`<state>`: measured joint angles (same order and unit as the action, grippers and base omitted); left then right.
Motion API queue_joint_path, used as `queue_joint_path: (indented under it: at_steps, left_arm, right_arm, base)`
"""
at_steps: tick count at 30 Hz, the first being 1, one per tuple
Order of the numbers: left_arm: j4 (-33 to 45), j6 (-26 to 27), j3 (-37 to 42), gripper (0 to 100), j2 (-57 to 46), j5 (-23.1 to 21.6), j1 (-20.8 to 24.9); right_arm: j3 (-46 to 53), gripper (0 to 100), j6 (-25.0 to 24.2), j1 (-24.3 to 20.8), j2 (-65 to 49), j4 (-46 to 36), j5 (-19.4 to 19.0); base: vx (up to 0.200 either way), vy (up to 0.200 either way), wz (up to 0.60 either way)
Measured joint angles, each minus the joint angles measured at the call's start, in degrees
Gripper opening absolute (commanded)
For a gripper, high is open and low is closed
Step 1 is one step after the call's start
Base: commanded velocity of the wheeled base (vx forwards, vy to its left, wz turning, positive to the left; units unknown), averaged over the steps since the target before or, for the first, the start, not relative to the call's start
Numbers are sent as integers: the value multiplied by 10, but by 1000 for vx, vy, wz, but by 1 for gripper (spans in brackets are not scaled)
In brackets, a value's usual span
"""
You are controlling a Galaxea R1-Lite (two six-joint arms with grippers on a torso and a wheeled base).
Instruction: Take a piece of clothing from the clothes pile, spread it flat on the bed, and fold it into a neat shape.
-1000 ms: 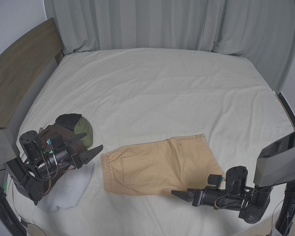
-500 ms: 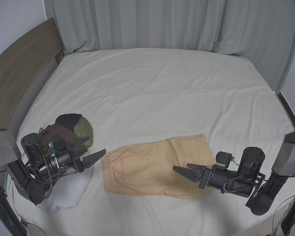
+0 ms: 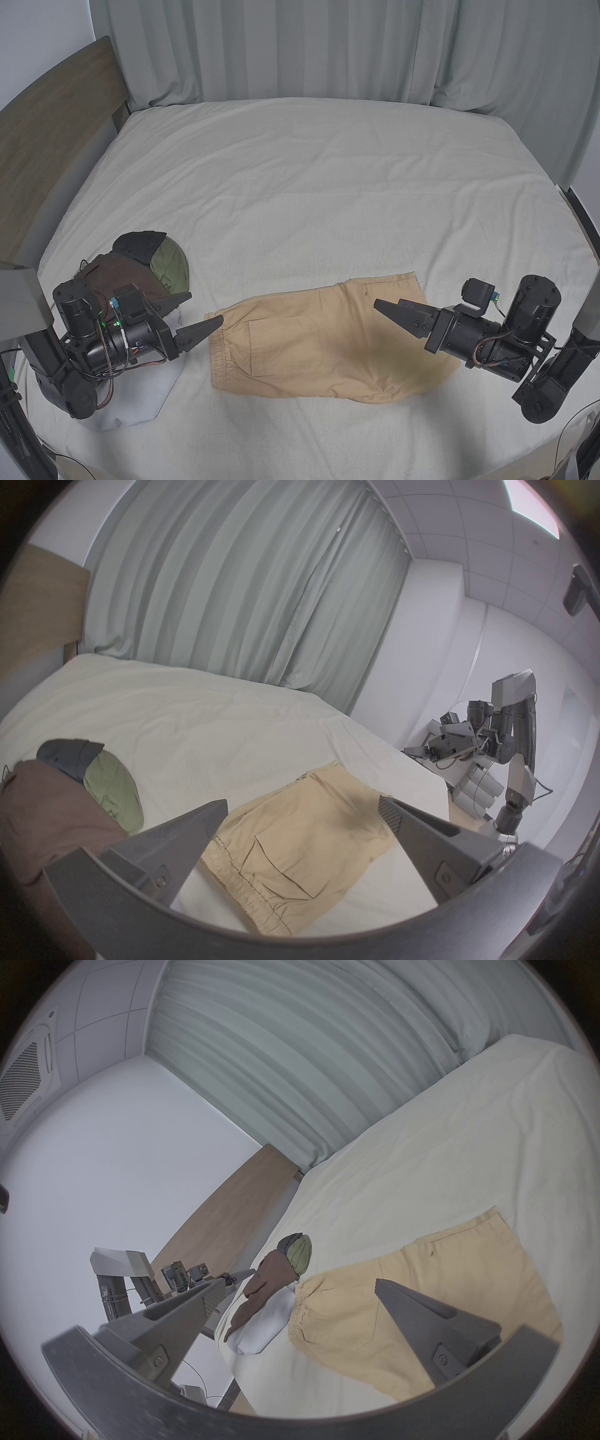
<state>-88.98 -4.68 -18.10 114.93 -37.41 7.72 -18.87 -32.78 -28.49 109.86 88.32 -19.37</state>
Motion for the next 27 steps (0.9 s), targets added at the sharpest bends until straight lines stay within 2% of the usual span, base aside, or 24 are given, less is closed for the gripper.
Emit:
queue_joint_path:
  at_steps: [8,27]
  left_arm:
    - [0,-43,2,100,16,0,-1]
    - [0,-46,-7,100,89,0,-6]
  right_arm:
    - [1,100,0,4,-2,0,0]
    - [5,100,0,2,1,0,0]
  base:
    - [0,0,0]
    - [0,0,0]
